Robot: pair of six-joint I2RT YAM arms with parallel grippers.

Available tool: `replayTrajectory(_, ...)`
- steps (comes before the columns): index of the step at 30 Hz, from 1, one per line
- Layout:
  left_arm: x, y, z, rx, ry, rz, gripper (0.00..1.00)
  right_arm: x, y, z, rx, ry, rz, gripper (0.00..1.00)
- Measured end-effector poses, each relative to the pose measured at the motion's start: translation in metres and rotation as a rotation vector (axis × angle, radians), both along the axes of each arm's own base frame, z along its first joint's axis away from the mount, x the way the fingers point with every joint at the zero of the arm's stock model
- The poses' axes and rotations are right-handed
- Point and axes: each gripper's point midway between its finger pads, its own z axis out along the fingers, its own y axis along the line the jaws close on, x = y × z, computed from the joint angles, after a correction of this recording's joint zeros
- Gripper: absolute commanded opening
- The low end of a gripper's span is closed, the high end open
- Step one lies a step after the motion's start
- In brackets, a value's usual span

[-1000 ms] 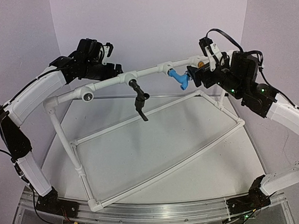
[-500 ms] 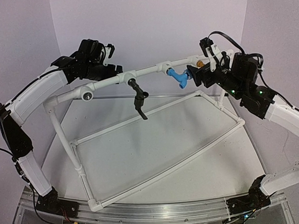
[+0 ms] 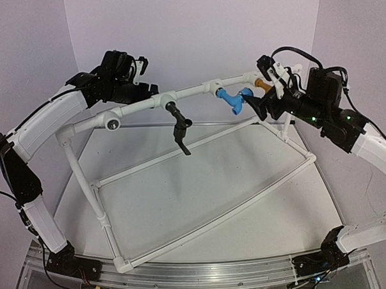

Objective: Install the water faucets

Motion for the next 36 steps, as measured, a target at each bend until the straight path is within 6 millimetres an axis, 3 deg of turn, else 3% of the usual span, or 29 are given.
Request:
replayTrajectory(8,0.0,0.0,0.0,0.0,-0.001,-0.001,0.92,-0.049,0.007,-0.017,-0.247,-0.031,0.221,0.98)
replayTrajectory(14,0.0,0.0,0.0,0.0,-0.001,-0.001,0.92,-0.061,0.021,-0.025,-0.455,-0.158,0.269,0.98)
replayTrajectory(19,0.0,0.0,0.0,0.0,0.0,0.0,0.92,-0.048,0.046,-0.037,-0.573,-0.235,0.241,0.98)
replayTrajectory(25,-0.002,0.002,0.005,-0.006,-0.008,0.0,0.92,-0.022,0.055,-0.052,-0.653,-0.28,0.153,0.93)
replayTrajectory(29,-0.005,0.003,0.007,-0.008,-0.012,0.0,0.92,-0.008,0.057,-0.058,-0.678,-0.298,0.1,0.81)
replayTrajectory(36,-0.006,0.005,0.008,-0.008,-0.013,0.0,0.92,0.003,0.056,-0.047,-0.627,-0.323,0.022,0.61)
